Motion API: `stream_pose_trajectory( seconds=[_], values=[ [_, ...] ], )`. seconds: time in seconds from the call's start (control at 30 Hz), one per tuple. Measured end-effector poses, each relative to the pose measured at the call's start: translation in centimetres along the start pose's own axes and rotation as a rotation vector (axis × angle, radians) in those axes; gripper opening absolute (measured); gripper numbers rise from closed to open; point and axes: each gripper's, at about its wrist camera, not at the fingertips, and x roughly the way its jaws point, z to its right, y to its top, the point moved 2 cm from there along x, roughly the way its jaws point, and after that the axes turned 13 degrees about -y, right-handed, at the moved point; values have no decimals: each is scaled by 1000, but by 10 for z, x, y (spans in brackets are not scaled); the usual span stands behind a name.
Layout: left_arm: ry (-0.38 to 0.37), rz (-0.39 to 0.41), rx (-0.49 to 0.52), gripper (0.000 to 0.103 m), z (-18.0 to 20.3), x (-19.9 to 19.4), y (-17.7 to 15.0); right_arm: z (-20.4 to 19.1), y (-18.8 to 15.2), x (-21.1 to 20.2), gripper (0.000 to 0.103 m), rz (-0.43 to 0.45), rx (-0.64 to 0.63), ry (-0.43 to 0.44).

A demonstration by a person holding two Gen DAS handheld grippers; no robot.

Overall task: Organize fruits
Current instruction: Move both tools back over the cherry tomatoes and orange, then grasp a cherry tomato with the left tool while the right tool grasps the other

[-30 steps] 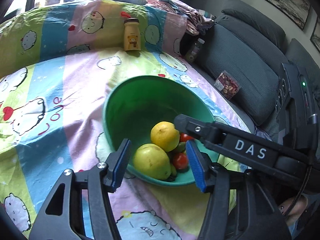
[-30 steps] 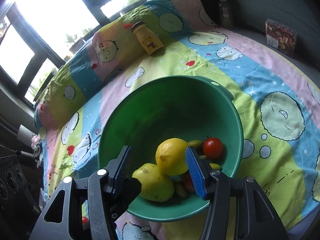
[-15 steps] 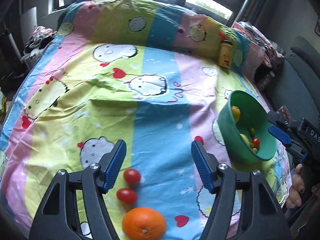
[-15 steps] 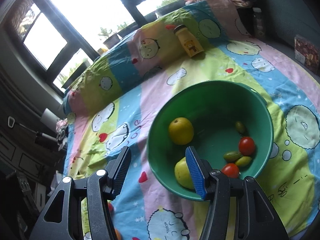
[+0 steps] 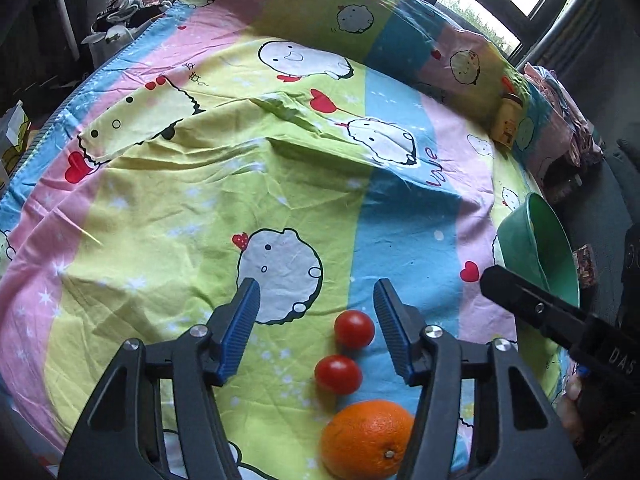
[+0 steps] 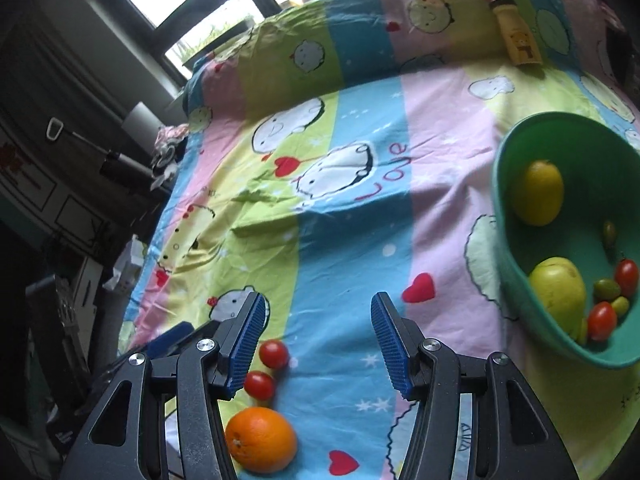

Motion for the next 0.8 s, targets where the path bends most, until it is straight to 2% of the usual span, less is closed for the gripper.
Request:
stream_pose_trajectory(
  seconds=[0.07, 0.13, 0.2, 0.27, 0.3, 0.4, 0.43, 0.8],
  values=[
    [14, -43, -16, 48, -5, 4, -2, -14, -6, 13, 57, -41, -45, 17],
    [-12, -64, -22, 47, -7, 3, -3, -25, -11, 23, 56, -68, -84, 23],
    [-27, -88, -20, 44, -6, 3, -6, -32, -14, 33, 41, -105, -107, 29],
    [2, -116, -12, 43, -8, 5, -11, -34, -16, 43, 34, -146, -102, 49],
    [-7, -133, -17, 44, -10, 6, -15, -34, -16, 46, 31, -161, -97, 51],
    [-111, -186, -33, 44, -11, 9, -25, -33, -15, 52, 31, -188, -81, 65],
    [-125, -193, -23, 44, -9, 10, -27, -33, -15, 54, 31, -199, -79, 73],
    [-117, -257, 23, 43, 0, 29, -38, -44, -23, 71, 31, -257, -110, 43]
  ],
)
